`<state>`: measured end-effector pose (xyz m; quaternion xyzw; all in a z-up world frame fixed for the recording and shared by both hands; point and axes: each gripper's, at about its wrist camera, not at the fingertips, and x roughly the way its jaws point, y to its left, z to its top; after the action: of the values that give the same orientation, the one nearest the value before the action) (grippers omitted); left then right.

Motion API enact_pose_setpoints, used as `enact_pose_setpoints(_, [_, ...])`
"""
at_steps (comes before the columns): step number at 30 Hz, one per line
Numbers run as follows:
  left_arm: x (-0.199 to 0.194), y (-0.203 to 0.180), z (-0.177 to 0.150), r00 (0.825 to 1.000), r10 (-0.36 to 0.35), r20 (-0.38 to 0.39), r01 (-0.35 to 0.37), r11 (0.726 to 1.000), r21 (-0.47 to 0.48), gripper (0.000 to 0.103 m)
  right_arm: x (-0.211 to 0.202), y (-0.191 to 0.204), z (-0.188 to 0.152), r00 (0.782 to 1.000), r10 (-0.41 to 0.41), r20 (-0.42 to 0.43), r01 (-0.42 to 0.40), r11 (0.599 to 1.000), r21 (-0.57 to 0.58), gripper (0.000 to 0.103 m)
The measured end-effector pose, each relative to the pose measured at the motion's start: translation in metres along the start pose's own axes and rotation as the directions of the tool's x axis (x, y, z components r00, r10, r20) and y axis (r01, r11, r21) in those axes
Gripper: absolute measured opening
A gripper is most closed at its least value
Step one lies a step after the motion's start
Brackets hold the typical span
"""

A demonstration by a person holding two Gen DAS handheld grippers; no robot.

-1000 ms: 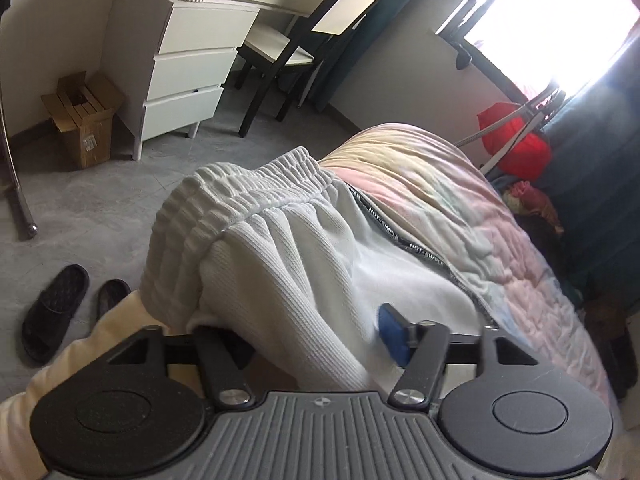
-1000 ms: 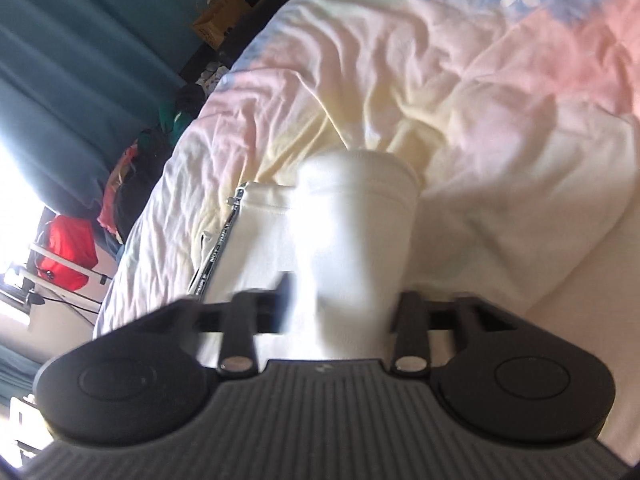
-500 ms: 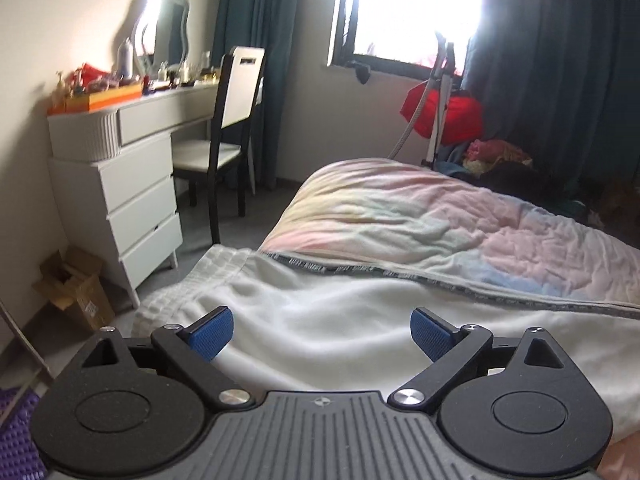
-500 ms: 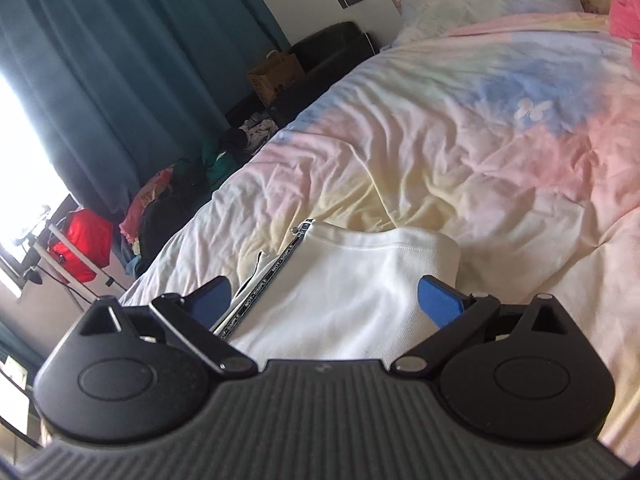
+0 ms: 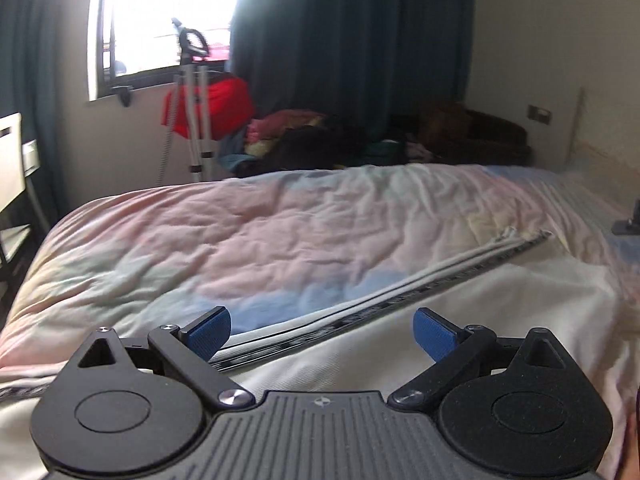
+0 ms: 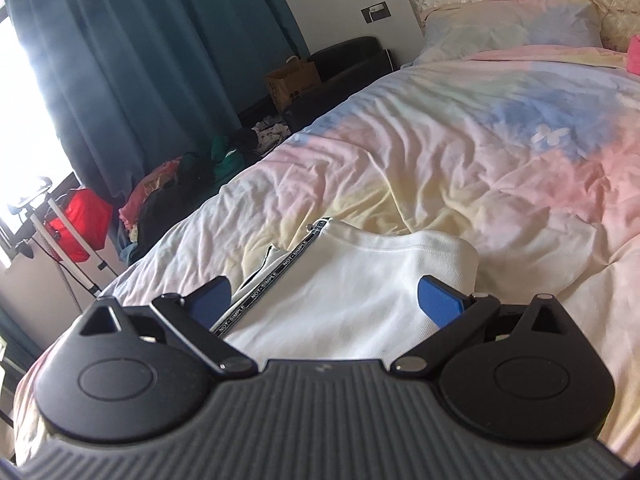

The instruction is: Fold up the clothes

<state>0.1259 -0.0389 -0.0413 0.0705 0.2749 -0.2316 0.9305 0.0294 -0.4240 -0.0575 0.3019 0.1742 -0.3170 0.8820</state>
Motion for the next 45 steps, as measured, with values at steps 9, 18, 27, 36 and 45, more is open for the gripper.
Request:
enact_pose_setpoints(9, [0.132,-0.112,0.031,0.983,-0.174,-0.058,0.182,0.963,0.198,0.099,0.018,-0.004,-0.01,0.999,-0.05,0.005,0.05,0.998,0.029,0.101])
enact_pose_setpoints(18, [0.219,-0.193,0.057,0.945,-0.31,-0.108,0.327,0.869,0.372,0.086,0.041,-0.035,-0.009,0.988,-0.151,0.036,0.139,0.964,0.226,0.101])
enact_pose_setpoints(27, [0.267,-0.233,0.067,0.91,-0.4,-0.106,0.405,0.808,0.429,0.061,0.056,-0.033,-0.011,0.993,-0.116,0.013,0.108,0.959,0.263,0.101])
enact_pose_setpoints(36, [0.285,-0.267,0.054,0.89,-0.413,-0.195,0.454,0.756,0.471,0.035,0.054,-0.026,-0.005,0.982,-0.163,0.09,0.142,0.969,0.203,0.101])
enact_pose_setpoints(45, [0.252,-0.267,0.059,0.929,-0.369,-0.031,0.344,0.828,0.442,0.011,0.051,-0.027,-0.003,0.975,-0.192,0.108,0.168,0.965,0.199,0.101])
